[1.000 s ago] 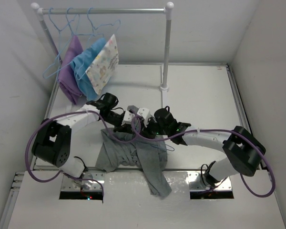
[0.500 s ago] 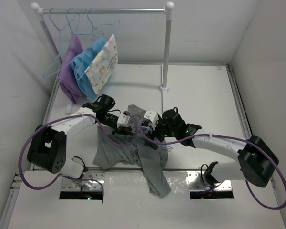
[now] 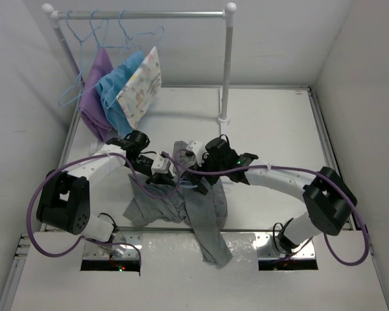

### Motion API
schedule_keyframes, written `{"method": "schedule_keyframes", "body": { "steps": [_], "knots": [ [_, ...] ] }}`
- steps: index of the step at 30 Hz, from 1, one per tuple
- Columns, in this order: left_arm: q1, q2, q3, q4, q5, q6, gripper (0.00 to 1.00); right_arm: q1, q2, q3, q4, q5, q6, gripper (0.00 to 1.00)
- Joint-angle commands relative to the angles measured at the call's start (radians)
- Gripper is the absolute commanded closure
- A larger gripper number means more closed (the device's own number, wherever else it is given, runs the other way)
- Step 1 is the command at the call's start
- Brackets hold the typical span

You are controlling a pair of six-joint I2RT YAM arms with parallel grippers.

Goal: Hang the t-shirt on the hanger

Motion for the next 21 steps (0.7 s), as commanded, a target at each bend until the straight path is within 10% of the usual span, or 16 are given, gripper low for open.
{"method": "schedule_keyframes", "body": {
  "steps": [1, 16, 21],
  "knots": [
    [0.009, -0.025, 0.026, -0.045, 0.044, 0.068, 1.00, -0.004, 0.062, 0.119, -0.031, 0.054, 0.073, 0.01],
    [0.071, -0.115, 0.011, -0.197, -0.031, 0.281, 1.00, -0.033, -0.352, -0.077, 0.048, -0.062, 0.165, 0.11],
    [0.071, -0.126, 0.035, -0.203, -0.043, 0.299, 1.00, -0.033, -0.262, -0.072, 0.181, 0.237, 0.365, 0.60]
  ]
}}
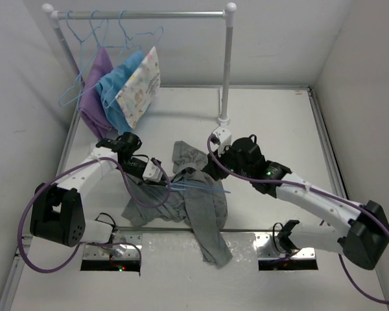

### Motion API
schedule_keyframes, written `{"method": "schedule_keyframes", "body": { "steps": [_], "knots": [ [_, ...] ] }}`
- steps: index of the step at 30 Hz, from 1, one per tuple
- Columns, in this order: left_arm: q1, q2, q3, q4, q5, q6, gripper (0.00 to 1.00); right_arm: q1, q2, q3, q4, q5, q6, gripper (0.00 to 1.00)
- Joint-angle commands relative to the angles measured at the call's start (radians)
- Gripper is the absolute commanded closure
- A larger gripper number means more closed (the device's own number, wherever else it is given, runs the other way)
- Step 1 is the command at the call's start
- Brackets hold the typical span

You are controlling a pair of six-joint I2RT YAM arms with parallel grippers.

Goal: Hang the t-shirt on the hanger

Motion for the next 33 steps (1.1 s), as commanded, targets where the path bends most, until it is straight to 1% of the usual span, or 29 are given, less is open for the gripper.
{"method": "schedule_keyframes", "body": {
  "steps": [1, 2, 4, 6, 8, 13, 17, 20, 23, 24, 26, 27, 30, 31, 32, 33],
  "knots": [
    [0.008, -0.021, 0.036, -0.024, 0.023, 0.063, 1.00, -0.001, 0.119, 0.013, 0.172, 0.144, 0.171, 0.63],
    [0.008, -0.021, 0.036, -0.022, 0.027, 0.061, 1.00, 0.004, 0.150, 0.014, 0.247, 0.133, 0.215, 0.65],
    [0.008, -0.022, 0.038, -0.019, 0.028, 0.050, 1.00, 0.028, 0.221, 0.010, 0.321, 0.152, 0.249, 0.60],
    [0.008, -0.021, 0.036, -0.013, 0.023, 0.040, 1.00, 0.054, 0.250, -0.003, 0.402, 0.175, 0.280, 0.54],
    [0.008, -0.022, 0.035, -0.005, 0.017, 0.029, 1.00, 0.067, 0.281, -0.007, 0.453, 0.195, 0.304, 0.51],
    [0.008, -0.024, 0.030, 0.015, 0.029, 0.009, 1.00, 0.090, 0.345, 0.017, 0.450, 0.297, 0.344, 0.50],
    [0.008, -0.024, 0.043, 0.001, 0.044, 0.013, 1.00, 0.090, 0.393, -0.015, 0.439, 0.366, 0.399, 0.47],
    [0.008, -0.021, 0.047, -0.001, 0.047, 0.018, 1.00, 0.090, 0.410, -0.035, 0.447, 0.374, 0.419, 0.46],
    [0.008, -0.022, 0.049, -0.008, 0.049, 0.024, 1.00, 0.082, 0.440, -0.035, 0.493, 0.371, 0.438, 0.45],
    [0.008, -0.022, 0.047, -0.013, 0.050, 0.029, 1.00, 0.076, 0.475, -0.023, 0.493, 0.362, 0.439, 0.45],
    [0.008, -0.022, 0.044, -0.018, 0.052, 0.033, 1.00, 0.068, 0.505, 0.019, 0.491, 0.345, 0.447, 0.48],
    [0.008, -0.022, 0.043, -0.018, 0.052, 0.033, 1.00, 0.065, 0.515, 0.026, 0.496, 0.341, 0.452, 0.52],
    [0.008, -0.024, 0.044, -0.028, 0.051, 0.044, 1.00, 0.056, 0.541, 0.029, 0.507, 0.333, 0.494, 0.57],
    [0.011, -0.024, 0.046, -0.030, 0.055, 0.046, 1.00, 0.053, 0.555, 0.025, 0.508, 0.321, 0.519, 0.63],
    [0.014, -0.025, 0.053, -0.034, 0.066, 0.044, 1.00, 0.042, 0.569, 0.014, 0.507, 0.298, 0.533, 0.78],
    [0.020, -0.024, 0.059, -0.041, 0.066, 0.046, 1.00, 0.033, 0.569, 0.014, 0.501, 0.298, 0.533, 0.78]
  ]
}}
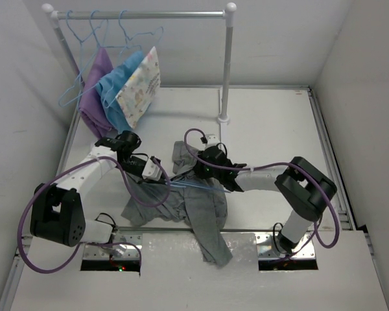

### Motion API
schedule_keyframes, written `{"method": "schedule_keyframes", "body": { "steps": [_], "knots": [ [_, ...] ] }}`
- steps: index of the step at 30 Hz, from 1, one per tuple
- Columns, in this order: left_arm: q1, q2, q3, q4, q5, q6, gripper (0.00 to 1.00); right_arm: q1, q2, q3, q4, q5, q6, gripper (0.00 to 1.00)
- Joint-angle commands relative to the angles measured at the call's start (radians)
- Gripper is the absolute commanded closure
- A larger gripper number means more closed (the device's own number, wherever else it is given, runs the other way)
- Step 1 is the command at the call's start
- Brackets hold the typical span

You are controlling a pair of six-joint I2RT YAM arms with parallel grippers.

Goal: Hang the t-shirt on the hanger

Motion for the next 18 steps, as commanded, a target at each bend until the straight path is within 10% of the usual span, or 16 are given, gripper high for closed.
{"method": "schedule_keyframes", "body": {
  "steps": [1, 6, 13, 18],
  "knots": [
    [0.042, -0.023, 0.054, -0.043, 0.077, 0.048, 1.00, -0.039, -0.001, -0.009, 0.039, -0.042, 0.072, 1.00],
    [0.171, 0.031, 0.123, -0.190, 0.099, 0.184, 1.00, -0.295, -0.225, -0.317, 0.129, -0.095, 0.053, 1.00],
    [0.218, 0.150, 0.180, -0.255, 0.151, 0.194, 1.00, -0.341, -0.356, -0.242, -0.175, -0.130, -0.277, 1.00],
    [0.216, 0.089, 0.138, -0.025, 0.125, -0.064, 1.00, -0.339, -0.428, -0.239, -0.195, -0.179, -0.365, 1.00]
  ]
}}
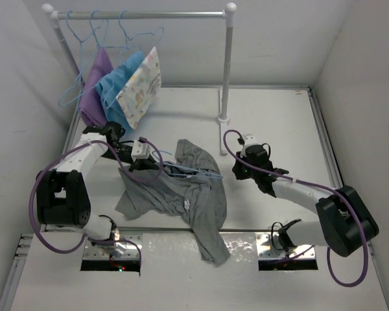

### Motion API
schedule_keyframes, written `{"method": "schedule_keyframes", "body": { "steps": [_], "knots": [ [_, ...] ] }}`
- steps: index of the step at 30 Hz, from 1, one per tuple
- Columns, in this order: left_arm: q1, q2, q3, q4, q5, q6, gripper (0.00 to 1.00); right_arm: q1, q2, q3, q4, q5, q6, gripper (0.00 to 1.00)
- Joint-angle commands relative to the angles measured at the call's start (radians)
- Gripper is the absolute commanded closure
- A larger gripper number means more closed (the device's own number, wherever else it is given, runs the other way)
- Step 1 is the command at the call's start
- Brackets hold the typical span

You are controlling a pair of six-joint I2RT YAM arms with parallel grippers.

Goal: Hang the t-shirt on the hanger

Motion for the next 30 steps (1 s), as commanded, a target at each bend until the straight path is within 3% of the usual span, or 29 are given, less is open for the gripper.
{"method": "schedule_keyframes", "body": {
  "steps": [1, 3, 4, 8, 9, 10, 13, 17, 19, 22, 24, 30],
  "knots": [
    [0.002, -0.088, -0.029, 0.154, 0.053, -0.173, 1.00, 0.004, -0.061, 0.033, -0.020, -0.060, -0.104, 1.00],
    [0.002, -0.120, -0.037, 0.165, 0.062, -0.188, 1.00, 0.025, -0.078, 0.030, 0.002, -0.156, -0.100, 0.91],
    [0.002, -0.126, -0.039, 0.163, 0.067, -0.187, 1.00, 0.034, -0.090, -0.003, 0.023, -0.164, -0.078, 0.71],
    [0.002, -0.136, -0.071, 0.121, 0.052, -0.086, 1.00, 0.039, -0.220, -0.109, 0.195, -0.097, 0.074, 0.32],
    [0.000, -0.130, -0.088, 0.084, 0.044, -0.023, 1.00, 0.038, -0.230, -0.105, 0.186, -0.065, 0.091, 0.31],
    [-0.003, -0.125, -0.092, -0.026, 0.021, 0.152, 1.00, 0.038, -0.228, -0.050, 0.157, -0.046, 0.095, 0.31],
    [-0.017, -0.104, -0.098, -0.106, -0.014, 0.273, 1.00, 0.038, -0.132, 0.105, 0.056, -0.047, 0.063, 0.32],
    [-0.029, -0.082, -0.109, -0.125, -0.024, 0.308, 1.00, 0.109, 0.026, 0.199, 0.066, -0.124, 0.063, 0.32],
    [-0.031, -0.084, -0.117, -0.123, -0.016, 0.316, 1.00, 0.165, 0.100, 0.225, 0.075, -0.069, 0.046, 0.21],
    [-0.031, -0.084, -0.111, -0.122, -0.008, 0.313, 1.00, 0.229, 0.204, 0.272, 0.101, -0.090, 0.067, 0.17],
    [-0.031, -0.087, -0.108, -0.123, -0.008, 0.307, 1.00, 0.242, 0.235, 0.289, 0.117, -0.090, 0.088, 0.20],
    [-0.031, -0.097, -0.109, -0.117, -0.011, 0.298, 1.00, 0.242, 0.309, 0.317, 0.080, -0.069, 0.130, 0.46]
  ]
}}
